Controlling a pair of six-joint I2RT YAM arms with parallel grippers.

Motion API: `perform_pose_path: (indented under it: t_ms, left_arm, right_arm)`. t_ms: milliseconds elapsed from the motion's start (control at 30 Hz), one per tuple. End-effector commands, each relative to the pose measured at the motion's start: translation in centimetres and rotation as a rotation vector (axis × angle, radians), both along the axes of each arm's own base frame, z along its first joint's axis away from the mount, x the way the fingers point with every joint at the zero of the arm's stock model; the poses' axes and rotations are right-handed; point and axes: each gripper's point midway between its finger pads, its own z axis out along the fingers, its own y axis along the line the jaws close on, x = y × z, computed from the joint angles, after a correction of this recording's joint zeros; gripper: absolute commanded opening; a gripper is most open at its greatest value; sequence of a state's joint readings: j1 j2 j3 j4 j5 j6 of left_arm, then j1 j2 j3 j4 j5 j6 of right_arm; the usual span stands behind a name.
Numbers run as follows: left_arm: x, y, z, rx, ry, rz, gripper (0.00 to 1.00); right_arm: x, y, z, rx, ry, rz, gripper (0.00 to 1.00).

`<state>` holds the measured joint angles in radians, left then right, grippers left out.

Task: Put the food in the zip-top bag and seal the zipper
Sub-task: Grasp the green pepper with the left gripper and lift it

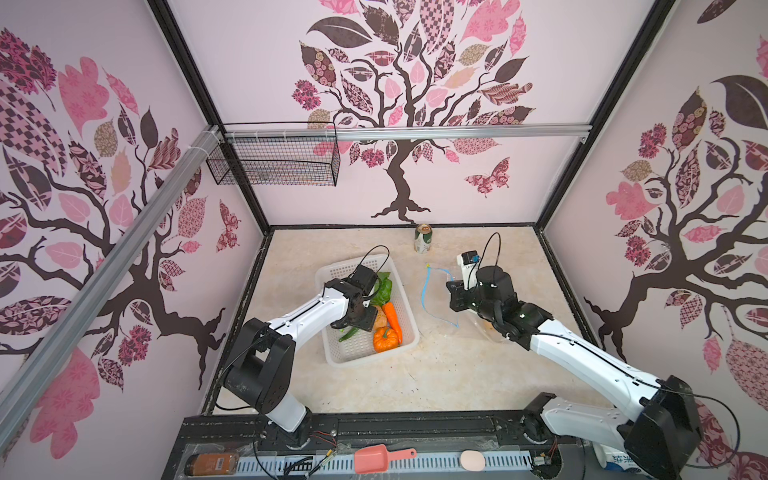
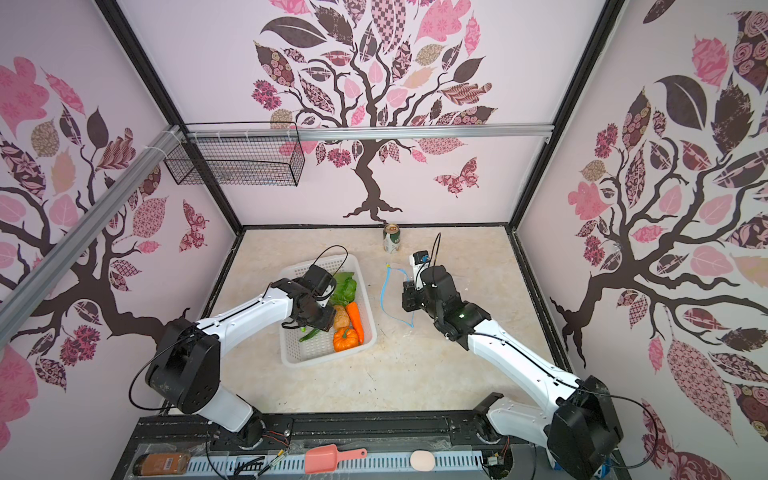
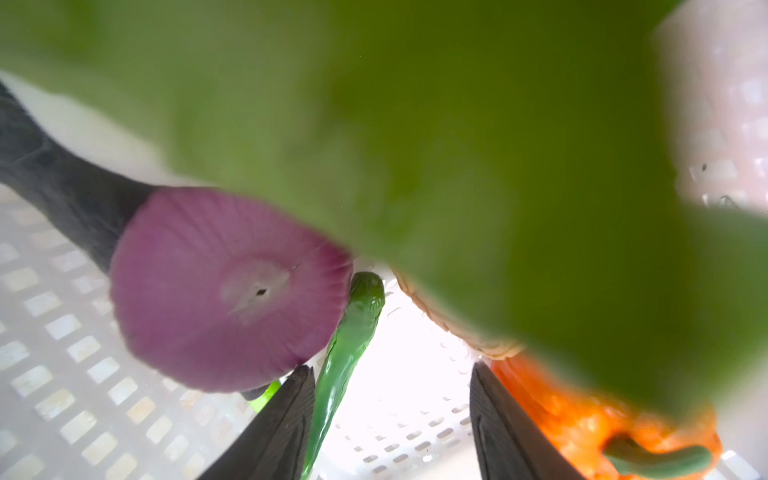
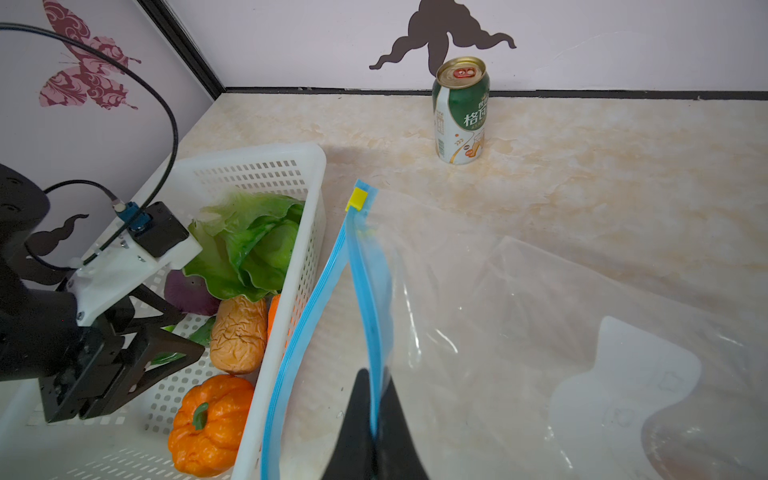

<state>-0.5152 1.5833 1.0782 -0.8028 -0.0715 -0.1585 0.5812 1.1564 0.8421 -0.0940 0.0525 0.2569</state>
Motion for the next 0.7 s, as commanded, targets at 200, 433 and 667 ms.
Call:
perform_pose_path:
  t_ms: [200, 433, 667]
  left_arm:
    - [-1.2, 0.3, 1.2, -0.006, -0.015, 0.033, 0.55]
    - [-1.8, 1.0, -1.3, 0.054, 0.04, 0.024, 0.52]
    - [-1.2, 1.1, -2.5, 0.09, 0.056, 0.019, 0.56]
  right_arm:
    - [-0.3, -0.3, 0.3, -0.01, -0.013, -0.002, 0.0]
    - [-0.3, -0.3, 0.3, -0.01, -0.013, -0.002, 0.0]
    - [-0.3, -0.4, 0.4, -0.011, -0.018, -0.007, 0.0]
